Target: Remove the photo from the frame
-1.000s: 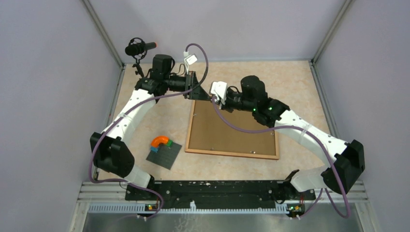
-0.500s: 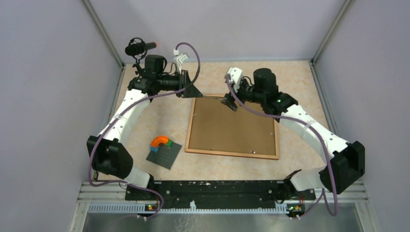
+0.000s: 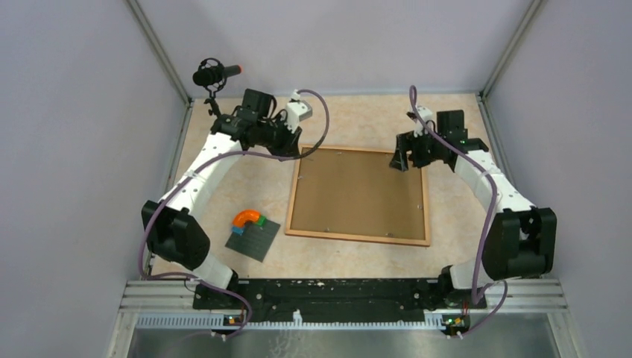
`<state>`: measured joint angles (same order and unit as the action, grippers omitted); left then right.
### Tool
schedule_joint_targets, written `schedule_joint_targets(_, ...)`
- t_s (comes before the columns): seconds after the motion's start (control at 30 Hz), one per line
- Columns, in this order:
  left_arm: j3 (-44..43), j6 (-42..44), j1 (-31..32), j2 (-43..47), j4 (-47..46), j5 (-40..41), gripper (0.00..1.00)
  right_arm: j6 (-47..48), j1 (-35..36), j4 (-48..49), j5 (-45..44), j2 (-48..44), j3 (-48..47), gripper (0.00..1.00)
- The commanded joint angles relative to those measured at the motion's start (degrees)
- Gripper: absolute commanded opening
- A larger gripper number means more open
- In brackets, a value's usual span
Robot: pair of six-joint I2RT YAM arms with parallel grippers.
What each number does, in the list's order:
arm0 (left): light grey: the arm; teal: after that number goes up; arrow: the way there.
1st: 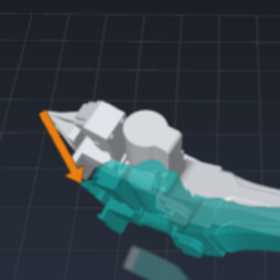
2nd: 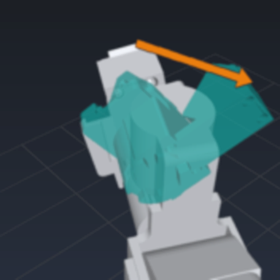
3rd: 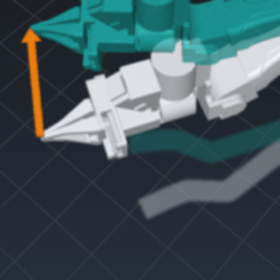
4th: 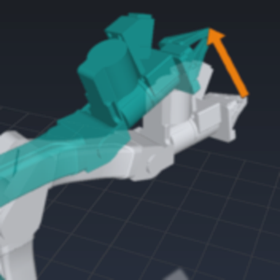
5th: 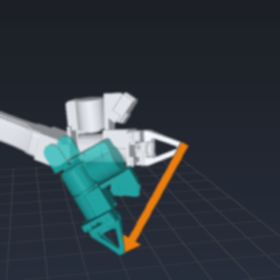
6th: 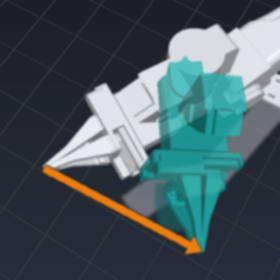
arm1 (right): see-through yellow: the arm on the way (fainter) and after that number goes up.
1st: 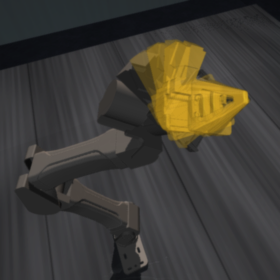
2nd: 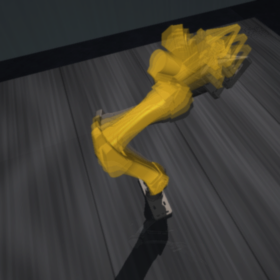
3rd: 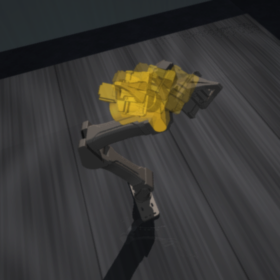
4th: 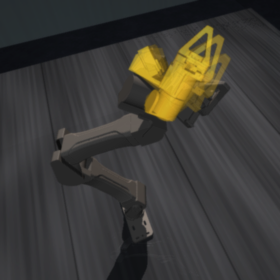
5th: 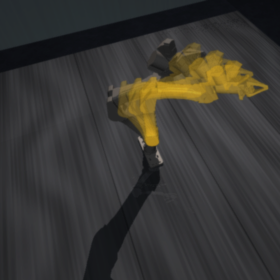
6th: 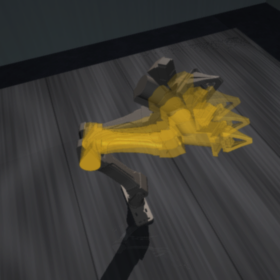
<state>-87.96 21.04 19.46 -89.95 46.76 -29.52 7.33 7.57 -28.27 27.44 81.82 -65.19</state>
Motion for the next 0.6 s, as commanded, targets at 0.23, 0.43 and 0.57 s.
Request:
schedule_joint_targets(0.23,-4.3,11.3,4.8,-7.2,5.0,13.3,0.00,-1.9,-7.3,-10.1,-0.6,7.6,2.3,0.72)
schedule_joint_targets(0.43,-4.8,12.1,7.8,-10.1,5.0,19.7,0.00,-3.3,-9.6,-8.5,-0.5,8.3,6.0,0.72)
schedule_joint_targets(0.57,-5.0,12.4,9.3,-11.0,4.9,23.6,0.00,-4.7,-9.7,-6.5,-1.2,7.5,8.9,0.72)
